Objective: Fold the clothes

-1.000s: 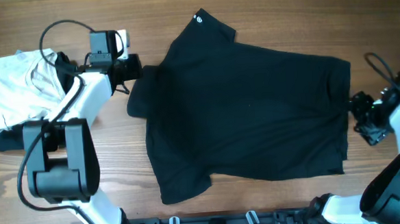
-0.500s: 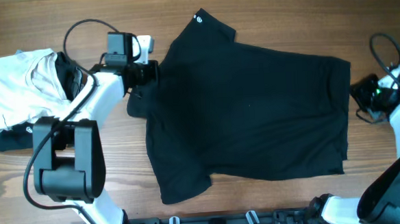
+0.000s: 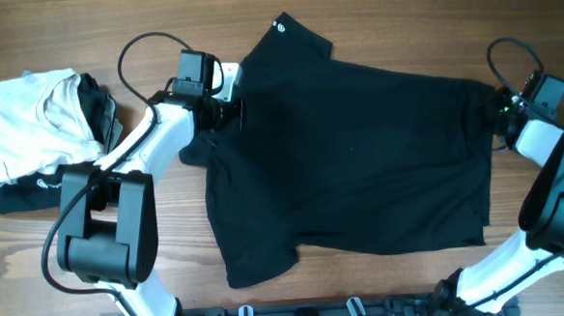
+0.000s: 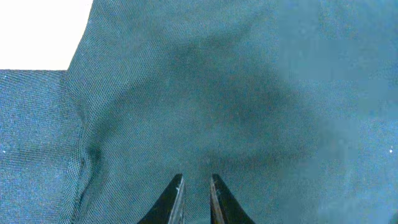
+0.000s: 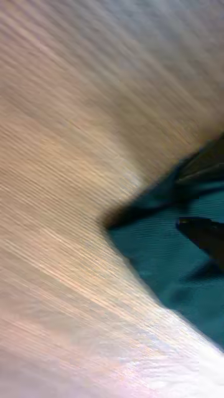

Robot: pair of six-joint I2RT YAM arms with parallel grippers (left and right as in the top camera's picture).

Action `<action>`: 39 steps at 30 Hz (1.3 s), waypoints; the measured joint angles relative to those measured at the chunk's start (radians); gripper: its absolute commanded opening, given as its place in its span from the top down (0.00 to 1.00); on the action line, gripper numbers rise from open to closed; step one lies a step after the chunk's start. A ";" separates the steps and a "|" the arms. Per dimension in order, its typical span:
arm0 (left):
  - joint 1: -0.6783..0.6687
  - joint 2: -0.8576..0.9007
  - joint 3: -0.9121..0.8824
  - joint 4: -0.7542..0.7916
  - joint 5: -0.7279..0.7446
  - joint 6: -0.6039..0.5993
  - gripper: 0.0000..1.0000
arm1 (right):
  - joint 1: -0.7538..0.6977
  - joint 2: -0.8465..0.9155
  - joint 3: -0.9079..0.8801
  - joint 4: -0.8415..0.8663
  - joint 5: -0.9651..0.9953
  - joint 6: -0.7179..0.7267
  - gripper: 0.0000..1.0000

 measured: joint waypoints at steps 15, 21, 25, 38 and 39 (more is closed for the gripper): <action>0.000 0.000 0.000 0.013 0.000 -0.014 0.65 | -0.037 -0.154 0.107 -0.400 -0.297 -0.142 0.15; 0.000 0.060 0.000 0.169 -0.033 -0.003 0.82 | -0.037 -0.674 0.111 -0.658 -0.439 -0.195 0.10; 0.002 0.177 0.014 0.273 -0.047 0.022 0.96 | -0.037 -0.758 0.111 -0.820 -0.454 -0.239 0.10; 0.417 0.211 0.101 0.213 -0.263 -0.164 0.91 | 0.124 -0.446 -0.073 -0.906 -0.387 -0.458 0.35; 0.411 0.209 0.100 0.211 -0.262 -0.159 0.90 | 0.162 -0.423 -0.073 -0.875 -0.385 -0.456 0.41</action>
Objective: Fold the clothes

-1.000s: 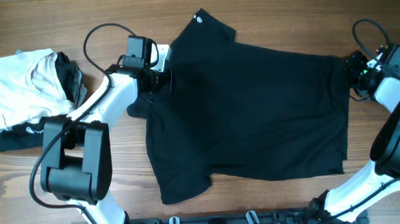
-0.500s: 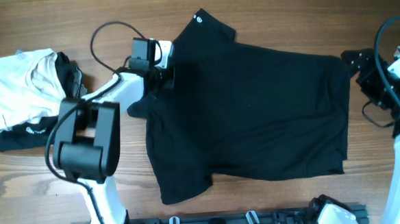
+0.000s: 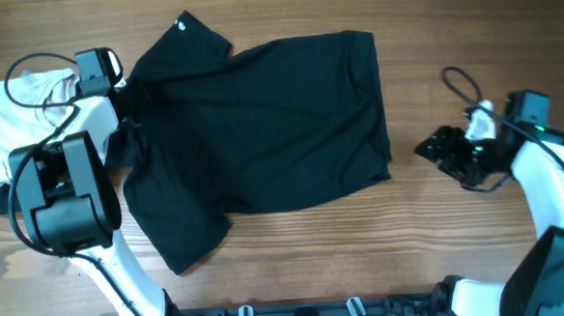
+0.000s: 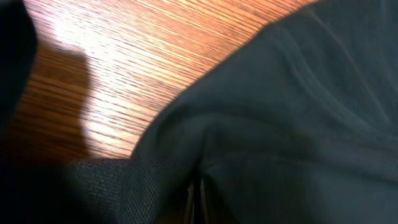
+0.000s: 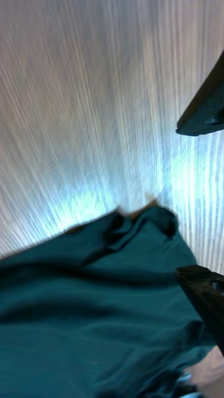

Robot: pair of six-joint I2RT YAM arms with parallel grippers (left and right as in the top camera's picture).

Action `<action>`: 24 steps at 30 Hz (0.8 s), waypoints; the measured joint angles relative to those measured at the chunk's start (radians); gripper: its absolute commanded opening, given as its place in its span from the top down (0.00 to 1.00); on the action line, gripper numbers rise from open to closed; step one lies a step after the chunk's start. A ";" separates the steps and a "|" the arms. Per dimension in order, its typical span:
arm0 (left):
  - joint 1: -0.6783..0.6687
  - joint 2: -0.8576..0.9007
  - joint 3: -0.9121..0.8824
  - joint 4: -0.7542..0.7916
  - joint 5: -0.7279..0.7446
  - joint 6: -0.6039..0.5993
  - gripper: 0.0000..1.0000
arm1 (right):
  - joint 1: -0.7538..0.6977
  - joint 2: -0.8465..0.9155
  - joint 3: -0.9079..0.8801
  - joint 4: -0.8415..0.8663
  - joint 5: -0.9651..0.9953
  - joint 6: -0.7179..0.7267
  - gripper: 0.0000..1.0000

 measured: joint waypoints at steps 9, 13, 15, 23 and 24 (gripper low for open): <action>-0.075 -0.169 -0.027 -0.129 0.022 0.027 0.82 | 0.271 0.224 0.000 0.120 0.052 0.084 0.49; -0.075 -0.309 -0.027 -0.194 0.022 0.028 0.82 | 0.318 0.226 0.001 0.133 0.068 0.105 0.96; -0.079 -0.316 -0.027 -0.212 0.022 0.028 0.81 | 0.325 0.229 0.001 0.101 0.079 0.116 0.96; -0.163 -0.316 -0.027 -0.259 0.021 0.070 0.76 | 0.173 -0.038 0.093 -0.364 0.376 0.323 0.94; -0.170 -0.316 -0.027 -0.260 0.021 0.071 0.75 | 0.159 -0.074 0.096 -0.386 0.394 0.333 0.90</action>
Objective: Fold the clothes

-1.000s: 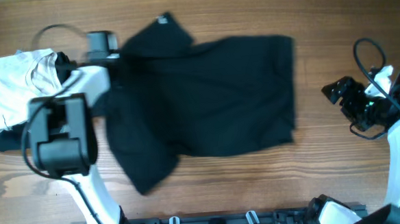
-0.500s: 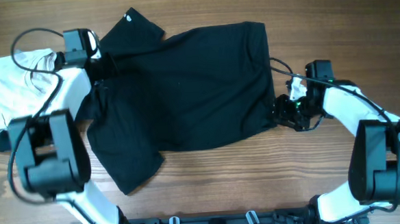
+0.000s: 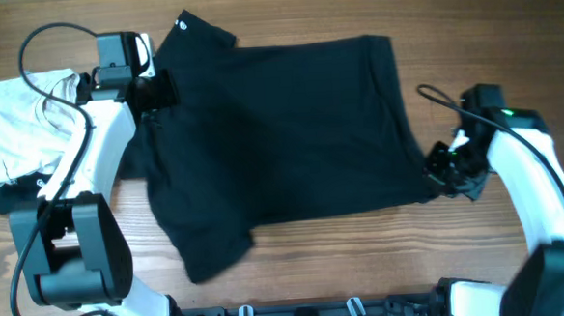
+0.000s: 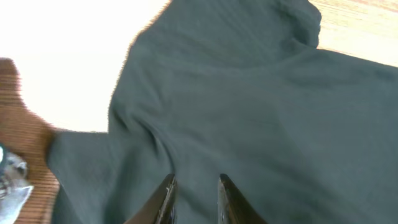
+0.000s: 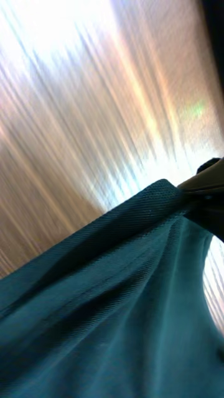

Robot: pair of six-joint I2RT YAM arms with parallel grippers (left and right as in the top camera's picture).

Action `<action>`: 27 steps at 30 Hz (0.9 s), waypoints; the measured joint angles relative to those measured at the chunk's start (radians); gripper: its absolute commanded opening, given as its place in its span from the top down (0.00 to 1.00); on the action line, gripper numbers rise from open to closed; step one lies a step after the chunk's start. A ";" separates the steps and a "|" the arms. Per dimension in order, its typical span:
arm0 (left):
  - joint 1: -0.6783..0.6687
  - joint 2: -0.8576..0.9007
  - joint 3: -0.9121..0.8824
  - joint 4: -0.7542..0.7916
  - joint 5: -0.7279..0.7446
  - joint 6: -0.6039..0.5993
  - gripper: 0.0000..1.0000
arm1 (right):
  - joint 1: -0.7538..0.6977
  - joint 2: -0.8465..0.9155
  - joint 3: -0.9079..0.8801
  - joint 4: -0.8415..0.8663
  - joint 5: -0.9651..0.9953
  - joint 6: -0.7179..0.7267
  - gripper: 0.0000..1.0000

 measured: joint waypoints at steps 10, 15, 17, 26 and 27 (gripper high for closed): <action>-0.028 0.000 0.000 -0.011 -0.005 0.003 0.71 | -0.018 -0.072 -0.002 0.380 0.031 0.012 0.41; -0.036 0.001 0.000 -0.020 0.002 0.009 0.62 | -0.018 0.075 0.013 0.798 -0.133 0.006 0.39; -0.062 0.002 0.000 -0.061 0.016 0.021 0.61 | -0.018 0.207 0.020 0.906 -0.221 -0.012 0.39; -0.171 0.137 0.001 -0.150 0.076 0.029 0.62 | -0.018 0.518 0.065 1.059 -0.411 -0.145 0.42; -0.174 0.155 0.001 -0.148 0.079 0.029 0.62 | -0.019 0.523 0.067 1.060 -0.418 -0.146 0.43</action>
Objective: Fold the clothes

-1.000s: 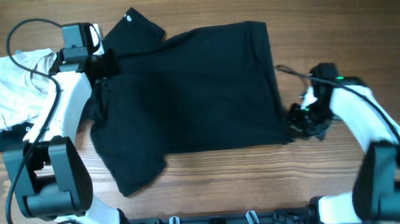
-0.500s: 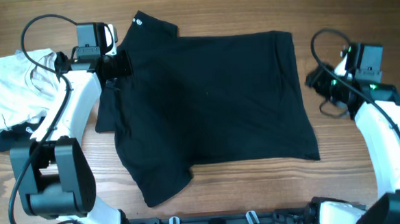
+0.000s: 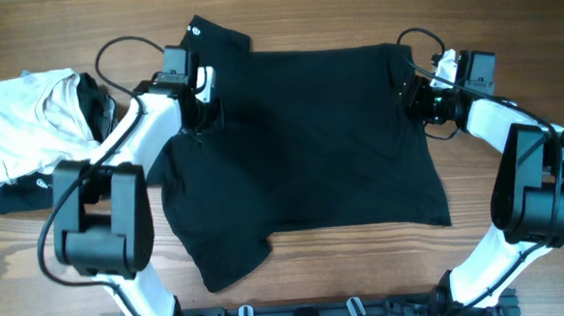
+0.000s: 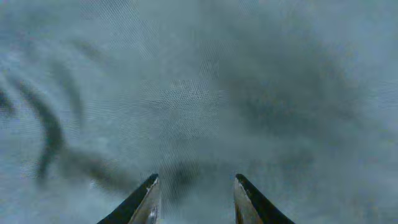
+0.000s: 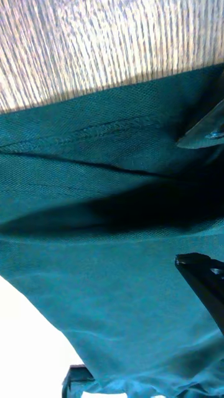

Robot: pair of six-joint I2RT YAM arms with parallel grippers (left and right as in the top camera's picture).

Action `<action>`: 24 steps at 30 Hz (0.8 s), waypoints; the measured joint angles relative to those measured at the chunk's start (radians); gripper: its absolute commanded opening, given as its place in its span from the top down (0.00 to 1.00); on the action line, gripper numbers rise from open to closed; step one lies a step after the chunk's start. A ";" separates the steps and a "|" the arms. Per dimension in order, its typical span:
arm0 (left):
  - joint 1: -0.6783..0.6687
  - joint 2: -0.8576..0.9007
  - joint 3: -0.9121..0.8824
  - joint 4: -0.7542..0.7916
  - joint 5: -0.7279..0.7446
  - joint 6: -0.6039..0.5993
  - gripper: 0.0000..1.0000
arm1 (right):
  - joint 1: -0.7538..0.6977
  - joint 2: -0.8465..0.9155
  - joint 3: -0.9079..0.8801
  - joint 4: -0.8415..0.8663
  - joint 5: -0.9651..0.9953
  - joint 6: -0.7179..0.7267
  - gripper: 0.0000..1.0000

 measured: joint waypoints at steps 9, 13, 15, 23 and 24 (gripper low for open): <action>-0.003 0.063 0.002 0.028 0.005 0.004 0.62 | 0.014 0.043 0.014 0.092 -0.038 0.003 0.46; -0.003 0.063 0.002 0.029 0.005 0.004 0.62 | 0.020 0.047 0.014 0.131 -0.066 0.029 0.84; -0.003 0.063 0.002 0.032 0.005 0.004 0.62 | 0.021 0.052 0.014 0.140 -0.085 0.035 0.95; -0.003 0.063 0.002 0.033 0.005 0.004 0.62 | -0.072 0.054 0.016 -0.010 -0.105 0.023 0.77; -0.003 0.063 0.002 0.033 0.005 0.004 0.61 | -0.069 0.054 0.014 -0.049 -0.112 0.003 0.76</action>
